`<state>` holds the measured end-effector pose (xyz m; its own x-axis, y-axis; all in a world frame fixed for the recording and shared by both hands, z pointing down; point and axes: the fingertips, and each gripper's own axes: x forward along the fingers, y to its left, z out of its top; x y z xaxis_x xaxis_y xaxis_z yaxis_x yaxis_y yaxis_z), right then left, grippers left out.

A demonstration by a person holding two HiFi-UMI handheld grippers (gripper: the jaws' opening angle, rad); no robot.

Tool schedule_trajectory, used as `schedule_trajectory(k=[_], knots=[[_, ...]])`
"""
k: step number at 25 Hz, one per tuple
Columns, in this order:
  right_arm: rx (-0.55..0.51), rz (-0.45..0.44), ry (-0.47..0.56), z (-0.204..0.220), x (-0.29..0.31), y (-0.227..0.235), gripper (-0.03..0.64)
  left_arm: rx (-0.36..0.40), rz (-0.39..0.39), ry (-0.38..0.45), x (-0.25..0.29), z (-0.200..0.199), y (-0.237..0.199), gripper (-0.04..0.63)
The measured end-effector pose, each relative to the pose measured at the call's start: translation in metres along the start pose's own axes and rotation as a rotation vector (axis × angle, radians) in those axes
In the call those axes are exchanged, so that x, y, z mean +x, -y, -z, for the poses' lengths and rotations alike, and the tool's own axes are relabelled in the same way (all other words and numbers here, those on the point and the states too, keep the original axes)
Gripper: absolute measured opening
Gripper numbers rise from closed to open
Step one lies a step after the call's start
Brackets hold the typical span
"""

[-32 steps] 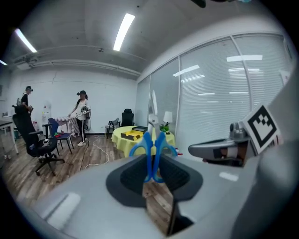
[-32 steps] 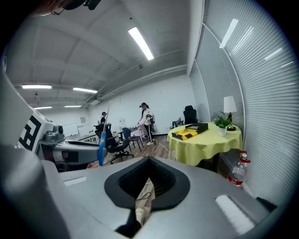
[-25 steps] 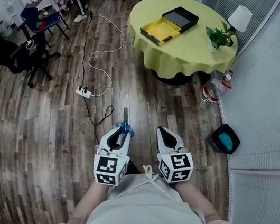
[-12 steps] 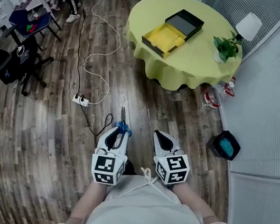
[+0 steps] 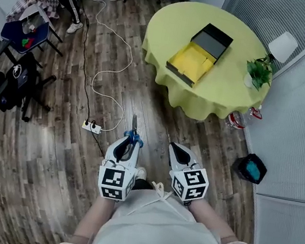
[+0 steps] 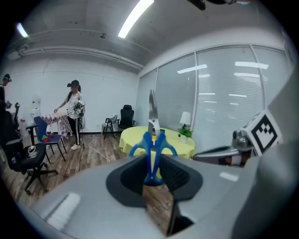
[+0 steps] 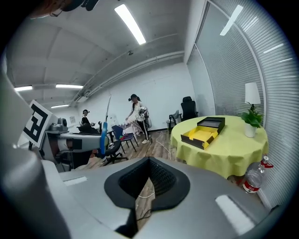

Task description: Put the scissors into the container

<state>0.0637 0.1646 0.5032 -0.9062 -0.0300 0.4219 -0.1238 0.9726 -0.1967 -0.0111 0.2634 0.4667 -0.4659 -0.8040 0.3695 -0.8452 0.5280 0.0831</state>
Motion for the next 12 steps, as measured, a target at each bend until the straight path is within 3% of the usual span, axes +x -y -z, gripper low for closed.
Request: schedule_trajectory(k=[6,12], knots=[[0.036,0.019,-0.014,-0.022,0.070,-0.010,0.000,-0.013,0.003,-0.021,0.029,-0.007,-0.067,0.084],[0.025,0.004,-0.041,-0.032,0.115,0.001,0.000,-0.047,-0.006,-0.060,0.065,-0.002,-0.094,0.084]])
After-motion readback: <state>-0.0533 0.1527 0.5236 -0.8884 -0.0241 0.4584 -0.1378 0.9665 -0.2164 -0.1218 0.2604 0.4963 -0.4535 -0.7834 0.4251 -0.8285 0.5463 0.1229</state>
